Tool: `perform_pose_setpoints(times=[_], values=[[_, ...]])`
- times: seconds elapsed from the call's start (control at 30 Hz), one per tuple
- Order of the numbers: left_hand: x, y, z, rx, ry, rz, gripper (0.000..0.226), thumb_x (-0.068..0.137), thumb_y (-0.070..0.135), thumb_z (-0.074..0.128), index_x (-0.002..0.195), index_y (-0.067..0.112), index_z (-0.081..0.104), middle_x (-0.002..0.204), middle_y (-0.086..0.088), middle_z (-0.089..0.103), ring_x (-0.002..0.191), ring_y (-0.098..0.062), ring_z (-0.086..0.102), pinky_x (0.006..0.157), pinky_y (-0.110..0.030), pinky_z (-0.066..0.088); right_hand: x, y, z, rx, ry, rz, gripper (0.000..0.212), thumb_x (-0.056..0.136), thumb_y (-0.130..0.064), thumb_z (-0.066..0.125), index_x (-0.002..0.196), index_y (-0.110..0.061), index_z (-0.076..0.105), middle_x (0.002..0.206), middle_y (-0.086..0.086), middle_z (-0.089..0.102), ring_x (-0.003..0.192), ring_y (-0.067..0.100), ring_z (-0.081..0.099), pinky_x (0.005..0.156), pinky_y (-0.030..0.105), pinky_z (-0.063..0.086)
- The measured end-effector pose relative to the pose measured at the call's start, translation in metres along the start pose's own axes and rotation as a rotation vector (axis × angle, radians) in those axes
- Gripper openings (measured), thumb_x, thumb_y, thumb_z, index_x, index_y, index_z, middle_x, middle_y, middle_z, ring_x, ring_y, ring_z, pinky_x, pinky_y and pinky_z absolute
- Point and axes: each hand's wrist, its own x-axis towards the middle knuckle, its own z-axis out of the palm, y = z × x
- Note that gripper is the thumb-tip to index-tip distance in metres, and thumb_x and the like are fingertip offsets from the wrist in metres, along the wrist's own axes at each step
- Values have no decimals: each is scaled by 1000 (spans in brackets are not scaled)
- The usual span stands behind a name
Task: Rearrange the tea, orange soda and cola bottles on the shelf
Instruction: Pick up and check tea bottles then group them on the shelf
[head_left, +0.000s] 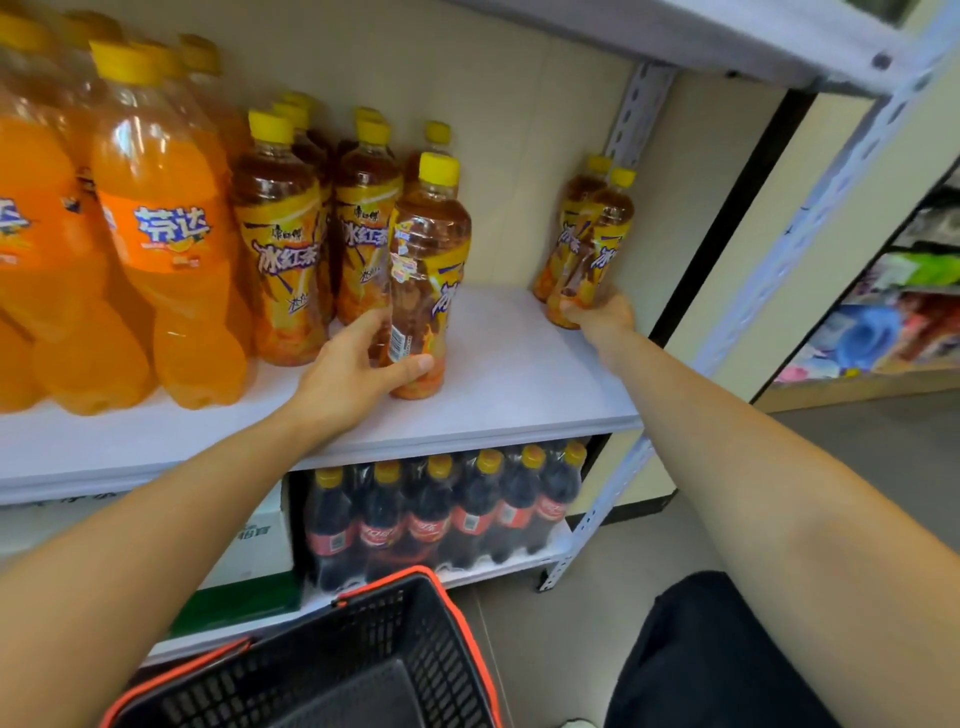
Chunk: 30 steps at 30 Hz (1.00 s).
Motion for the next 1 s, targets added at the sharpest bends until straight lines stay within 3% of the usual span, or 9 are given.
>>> perform_pose_setpoints(times=[0.07, 0.13, 0.2, 0.3, 0.43, 0.7, 0.8, 0.9, 1.0], values=[[-1, 1, -1, -44, -1, 10, 59, 79, 45, 80, 132, 26, 62, 122, 8, 73, 117, -16, 66, 105, -51, 50, -23, -3, -1, 52, 58, -34, 69, 78, -15, 88, 137, -4, 53, 114, -1, 57, 103, 17, 56, 87, 27, 44], [-4, 4, -2, -98, -17, 28, 46, 87, 26, 81, 130, 22, 65, 120, 6, 74, 115, -16, 68, 105, -48, 52, -53, -8, 2, 108, 74, -88, 53, 82, -10, 83, 128, -10, 59, 111, 0, 60, 105, 20, 60, 88, 27, 46], [-8, 9, -2, -168, -50, 45, 41, 88, 16, 78, 127, 17, 66, 118, 5, 75, 113, -12, 69, 101, -38, 56, -90, -15, 7, 171, -56, -88, 40, 86, -8, 79, 122, -11, 63, 114, 6, 64, 106, 21, 61, 91, 30, 50], [-19, 20, -1, -240, -114, 59, 34, 86, 21, 73, 120, 17, 69, 112, 10, 77, 106, -6, 71, 87, -19, 55, -148, -29, 11, 231, -377, -55, 28, 93, -18, 74, 120, -15, 67, 116, 4, 68, 111, 22, 64, 95, 36, 53], [-33, 28, -1, -292, -149, 35, 31, 95, 22, 66, 125, 14, 68, 119, 3, 76, 111, -10, 70, 88, -19, 53, -196, -43, 10, 446, -632, -44, 26, 101, -26, 62, 125, -19, 67, 124, 4, 73, 118, 24, 67, 105, 41, 52], [-60, 38, 2, -412, -120, -83, 26, 101, 30, 56, 122, 25, 71, 117, 1, 77, 108, -15, 73, 87, -24, 57, -219, -36, 7, 674, -705, 70, 46, 97, -3, 63, 140, -17, 55, 124, 16, 71, 108, 27, 70, 97, 45, 56], [-61, 41, 2, -424, -109, -82, 36, 101, 24, 58, 136, 34, 61, 120, 8, 73, 109, -11, 72, 82, -25, 58, -220, -33, 7, 738, -681, 103, 54, 93, 1, 66, 143, -11, 52, 132, 20, 65, 109, 29, 68, 95, 45, 56], [-58, 44, 1, -452, -60, -88, 55, 91, 25, 65, 138, 51, 51, 106, 2, 66, 99, -10, 70, 72, -24, 58, -225, -32, 8, 750, -671, 79, 56, 80, -10, 76, 134, -9, 60, 117, 14, 69, 97, 24, 72, 78, 37, 60], [-60, 49, 2, -459, -59, -131, 54, 86, 38, 71, 137, 41, 55, 101, 6, 74, 96, -12, 74, 71, -23, 58, -228, -30, 7, 732, -629, 12, 56, 76, -22, 77, 130, -14, 66, 102, 6, 68, 95, 21, 70, 83, 39, 59]])
